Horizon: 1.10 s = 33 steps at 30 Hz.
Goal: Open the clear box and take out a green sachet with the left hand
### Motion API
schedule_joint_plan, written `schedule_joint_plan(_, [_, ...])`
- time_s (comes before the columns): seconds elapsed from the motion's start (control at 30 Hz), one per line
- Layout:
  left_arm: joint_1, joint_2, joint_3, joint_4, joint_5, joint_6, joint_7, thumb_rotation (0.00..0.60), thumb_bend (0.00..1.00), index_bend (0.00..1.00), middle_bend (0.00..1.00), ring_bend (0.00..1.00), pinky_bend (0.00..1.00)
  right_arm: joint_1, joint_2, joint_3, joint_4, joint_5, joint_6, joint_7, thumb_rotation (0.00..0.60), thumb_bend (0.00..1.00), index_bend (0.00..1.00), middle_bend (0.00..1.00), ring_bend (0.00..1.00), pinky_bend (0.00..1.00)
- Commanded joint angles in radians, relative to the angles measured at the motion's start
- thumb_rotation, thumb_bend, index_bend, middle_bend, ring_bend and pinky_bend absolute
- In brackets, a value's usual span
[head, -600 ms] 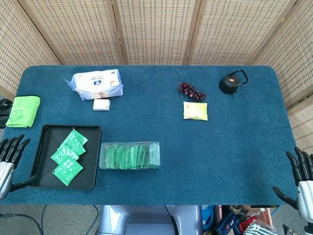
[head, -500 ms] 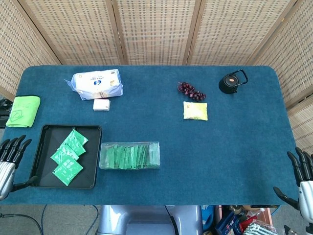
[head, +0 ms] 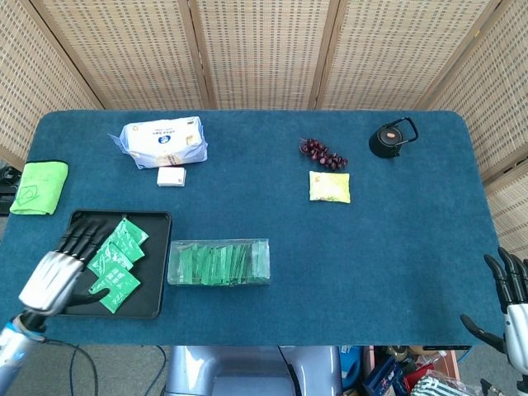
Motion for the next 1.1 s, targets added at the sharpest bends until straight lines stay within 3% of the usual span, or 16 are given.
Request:
schedule_joint_plan(0.03, [-0.123, -0.066, -0.046, -0.039, -0.018, -0.168, 0.041, 0.6, 0.04, 0.0, 0.0, 0.0, 0.0, 0.005, -0.001, 0.001, 0.002, 0.01, -0.013, 0.0, 0.6, 0.0, 0.0, 0.0, 0.0, 0.0])
schedule_joint_plan(0.3, [-0.255, -0.191, -0.103, -0.059, -0.161, -0.372, 0.18, 0.6, 0.04, 0.0, 0.0, 0.0, 0.0, 0.017, -0.003, 0.009, 0.007, 0.04, -0.042, 0.004, 0.6, 0.0, 0.0, 0.0, 0.0, 0.0])
schedule_joint_plan(0.67, [-0.337, -0.309, -0.137, -0.016, -0.299, -0.452, 0.285, 0.6, 0.04, 0.0, 0.0, 0.0, 0.0, 0.03, -0.006, 0.014, 0.011, 0.069, -0.074, 0.004, 0.6, 0.0, 0.0, 0.0, 0.0, 0.0])
schedule_joint_plan(1.1, [-0.382, -0.344, -0.144, 0.016, -0.405, -0.48, 0.333, 0.6, 0.04, 0.0, 0.0, 0.0, 0.0, 0.037, -0.007, 0.019, 0.018, 0.092, -0.093, 0.014, 0.6, 0.0, 0.0, 0.0, 0.0, 0.0])
